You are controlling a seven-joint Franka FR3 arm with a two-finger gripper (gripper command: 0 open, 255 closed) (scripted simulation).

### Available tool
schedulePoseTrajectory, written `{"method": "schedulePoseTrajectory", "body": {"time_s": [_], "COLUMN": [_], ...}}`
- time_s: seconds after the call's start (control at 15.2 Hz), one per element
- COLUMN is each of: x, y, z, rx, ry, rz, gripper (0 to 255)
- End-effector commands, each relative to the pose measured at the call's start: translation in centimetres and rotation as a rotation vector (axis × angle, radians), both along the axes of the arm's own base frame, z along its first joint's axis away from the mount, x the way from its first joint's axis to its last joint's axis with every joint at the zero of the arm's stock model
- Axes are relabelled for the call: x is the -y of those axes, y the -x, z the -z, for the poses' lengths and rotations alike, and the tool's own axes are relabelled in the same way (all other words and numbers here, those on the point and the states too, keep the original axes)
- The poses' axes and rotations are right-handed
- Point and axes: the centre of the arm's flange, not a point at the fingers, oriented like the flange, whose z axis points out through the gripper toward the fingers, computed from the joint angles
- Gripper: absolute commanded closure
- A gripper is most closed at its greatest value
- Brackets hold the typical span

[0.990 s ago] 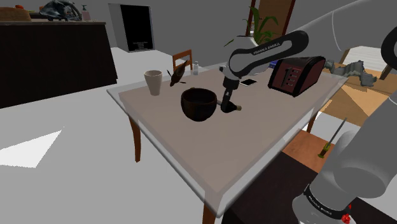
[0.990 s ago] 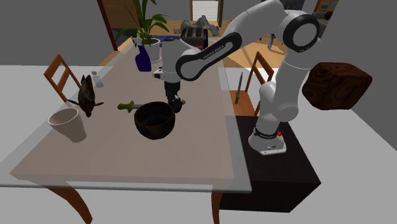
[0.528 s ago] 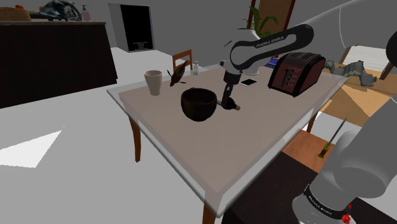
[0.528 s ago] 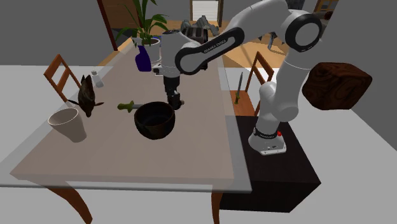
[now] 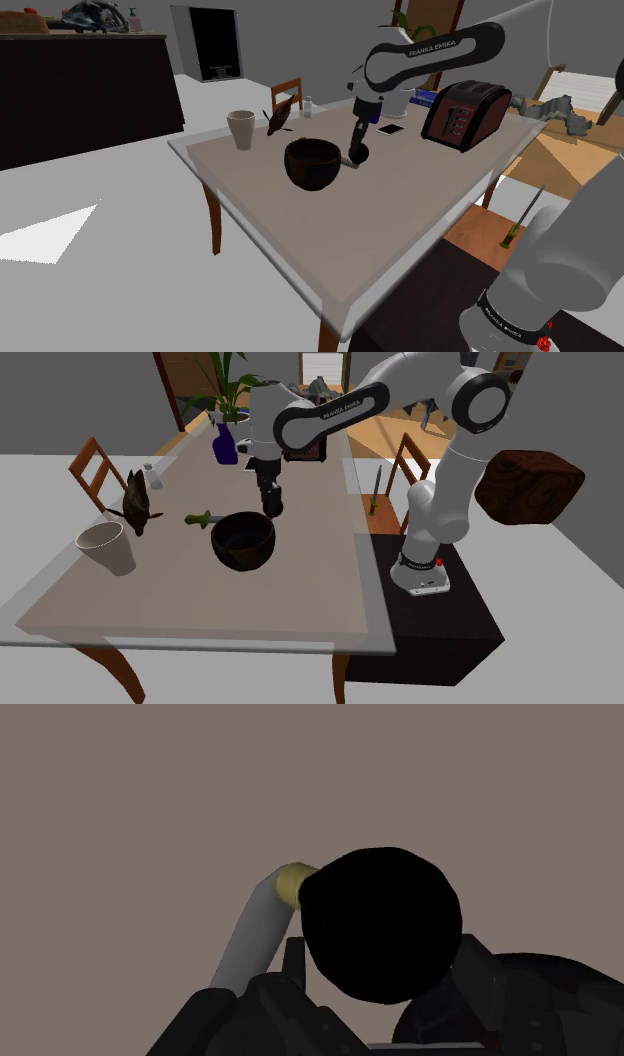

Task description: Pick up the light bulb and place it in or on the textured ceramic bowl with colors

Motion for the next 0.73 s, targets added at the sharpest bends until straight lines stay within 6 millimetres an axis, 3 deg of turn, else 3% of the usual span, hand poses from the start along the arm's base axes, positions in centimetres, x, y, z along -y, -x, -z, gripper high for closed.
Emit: {"method": "schedulePoseTrajectory", "body": {"time_s": [0.0,0.66], "x": [0.0,0.0], "y": [0.1,0.1], "z": [-1.2,-6.5], "rx": [0.0,0.0], "ry": [0.0,0.0], "rz": [0.0,0.0], "gripper": [255,255]}}
